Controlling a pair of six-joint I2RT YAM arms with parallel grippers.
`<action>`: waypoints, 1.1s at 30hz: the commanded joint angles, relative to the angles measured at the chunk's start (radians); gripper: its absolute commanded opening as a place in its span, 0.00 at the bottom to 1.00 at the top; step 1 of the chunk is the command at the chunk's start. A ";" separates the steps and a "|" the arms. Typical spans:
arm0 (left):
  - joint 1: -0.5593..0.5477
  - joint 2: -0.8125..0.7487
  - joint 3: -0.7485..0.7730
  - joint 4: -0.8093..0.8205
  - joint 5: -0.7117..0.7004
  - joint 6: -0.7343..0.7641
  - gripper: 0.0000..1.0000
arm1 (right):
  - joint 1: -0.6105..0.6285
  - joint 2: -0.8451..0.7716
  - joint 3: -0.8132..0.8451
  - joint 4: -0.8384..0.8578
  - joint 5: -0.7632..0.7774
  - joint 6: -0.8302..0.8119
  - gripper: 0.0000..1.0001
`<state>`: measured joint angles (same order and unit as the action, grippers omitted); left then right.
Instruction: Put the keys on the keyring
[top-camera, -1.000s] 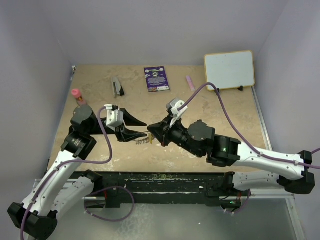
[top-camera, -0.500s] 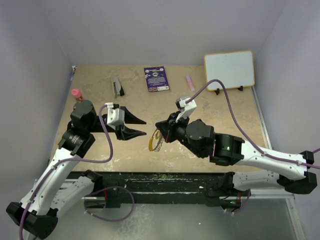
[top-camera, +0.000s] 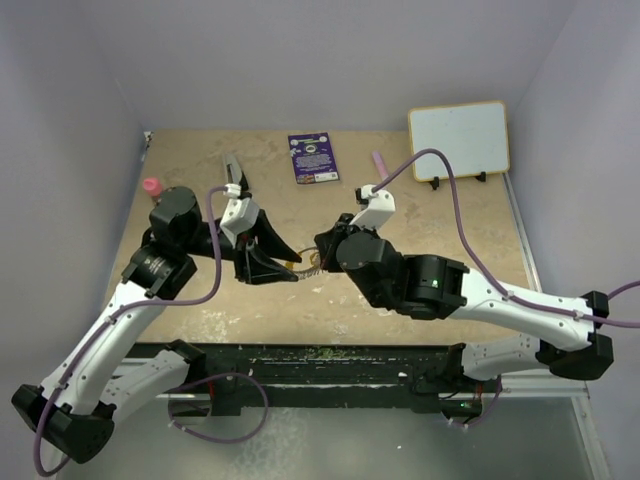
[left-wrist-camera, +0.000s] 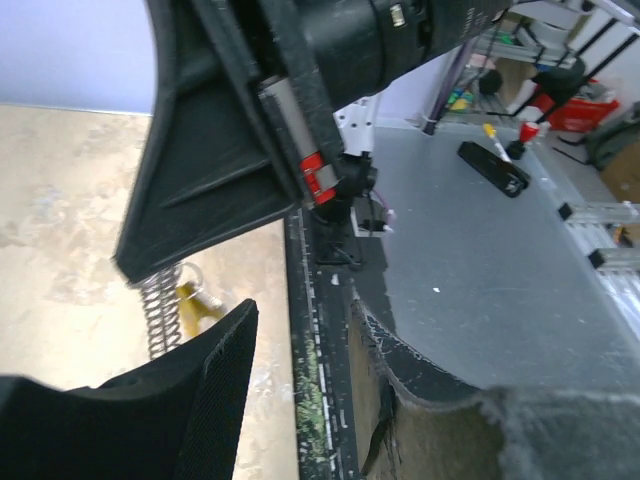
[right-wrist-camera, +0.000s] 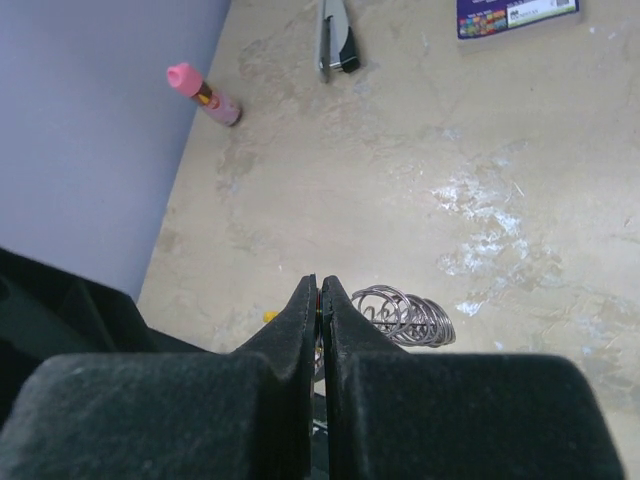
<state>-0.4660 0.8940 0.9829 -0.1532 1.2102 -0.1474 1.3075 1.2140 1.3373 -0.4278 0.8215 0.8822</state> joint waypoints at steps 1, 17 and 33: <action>-0.052 0.056 0.049 -0.052 0.045 -0.080 0.45 | -0.019 0.030 0.096 -0.081 0.068 0.165 0.00; -0.118 0.077 0.106 -0.346 -0.365 0.204 0.43 | -0.037 0.148 0.215 -0.200 0.051 0.342 0.00; -0.118 0.038 0.087 -0.272 -0.531 0.348 0.46 | -0.037 0.127 0.173 -0.160 0.022 0.377 0.00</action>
<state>-0.5793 0.9443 1.0531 -0.5121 0.6811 0.1875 1.2739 1.3590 1.5085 -0.6308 0.8196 1.2263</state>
